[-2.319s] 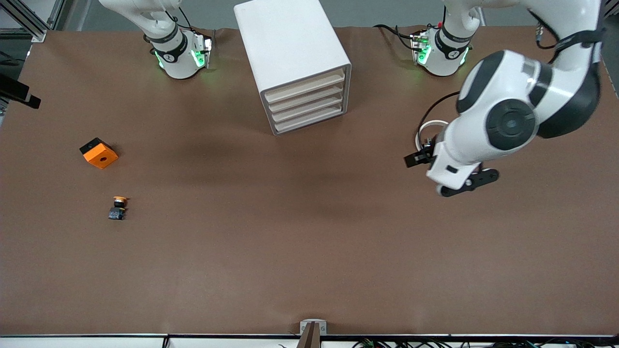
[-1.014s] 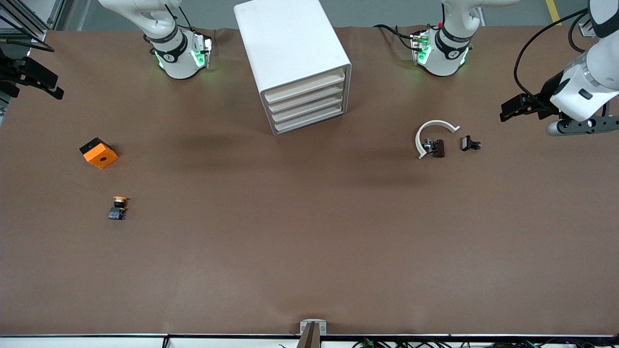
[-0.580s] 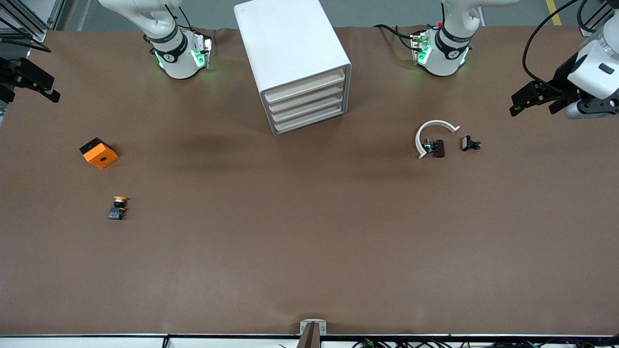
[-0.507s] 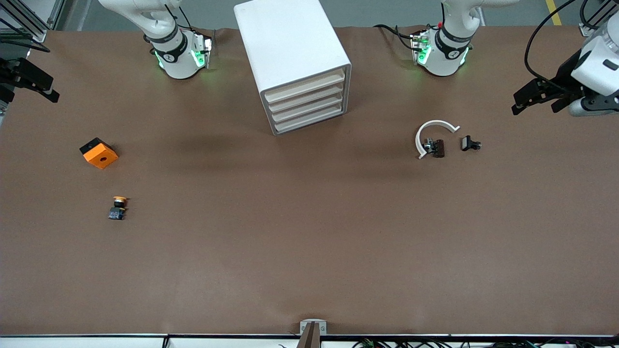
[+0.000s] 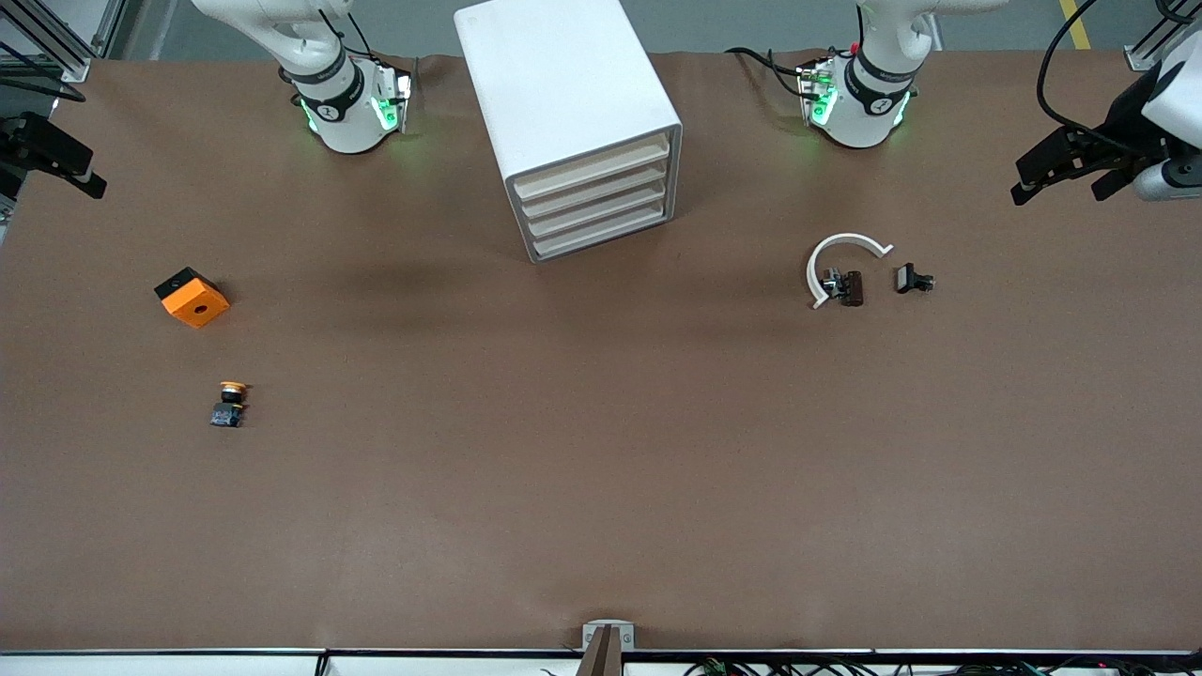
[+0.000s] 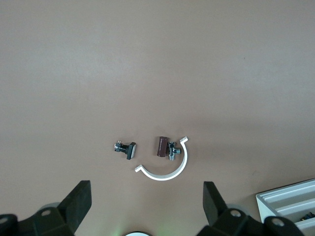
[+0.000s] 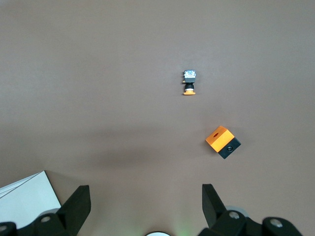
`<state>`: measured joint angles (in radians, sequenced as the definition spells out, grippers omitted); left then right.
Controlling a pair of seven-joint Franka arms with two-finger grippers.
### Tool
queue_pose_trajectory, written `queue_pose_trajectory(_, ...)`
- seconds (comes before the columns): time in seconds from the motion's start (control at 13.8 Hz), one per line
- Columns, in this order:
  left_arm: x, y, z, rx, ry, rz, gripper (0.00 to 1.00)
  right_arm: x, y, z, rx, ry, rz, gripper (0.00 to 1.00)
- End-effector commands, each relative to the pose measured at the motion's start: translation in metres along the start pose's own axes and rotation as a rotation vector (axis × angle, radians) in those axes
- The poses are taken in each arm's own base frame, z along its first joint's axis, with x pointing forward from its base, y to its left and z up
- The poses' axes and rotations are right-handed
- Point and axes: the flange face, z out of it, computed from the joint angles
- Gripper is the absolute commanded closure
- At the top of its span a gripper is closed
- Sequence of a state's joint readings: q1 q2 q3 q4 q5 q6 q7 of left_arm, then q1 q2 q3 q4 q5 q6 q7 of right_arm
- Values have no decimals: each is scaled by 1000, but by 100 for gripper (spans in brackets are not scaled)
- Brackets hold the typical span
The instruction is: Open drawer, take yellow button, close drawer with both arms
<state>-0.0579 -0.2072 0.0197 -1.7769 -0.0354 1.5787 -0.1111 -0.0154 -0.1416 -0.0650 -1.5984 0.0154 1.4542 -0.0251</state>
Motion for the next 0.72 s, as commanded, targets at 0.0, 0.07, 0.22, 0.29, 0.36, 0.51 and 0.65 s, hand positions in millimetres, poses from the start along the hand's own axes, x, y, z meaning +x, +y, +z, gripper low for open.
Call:
queue_pose_trajectory(0.0, 4, 3, -3, 2, -14, 1, 0, -13, 5, -1, 15, 3, 0, 0)
queue_pose_trajectory(0.07, 4, 4, -2, 7, -15, 4, 0, -13, 5, -1, 15, 0, 1, 0)
queue_pose_trajectory(0.22, 4, 5, -2, 12, -14, 10, 0, -13, 5, -1, 15, -4, 1, 0)
queue_pose_trajectory(0.29, 4, 4, -3, 12, -13, 6, 0, -14, 5, -1, 15, -6, 1, 0)
queue_pose_trajectory(0.36, 4, 1, -3, 10, -13, 4, 0, -14, 6, 0, 14, -10, 1, 0)
queue_pose_trajectory(0.51, 5, 0, -3, 10, -13, 9, 0, -14, 6, 1, 14, -12, 1, 0)
queue_pose_trajectory(0.65, 5, 0, -3, 10, -11, 7, 0, -14, 5, 1, 14, -12, 0, 0)
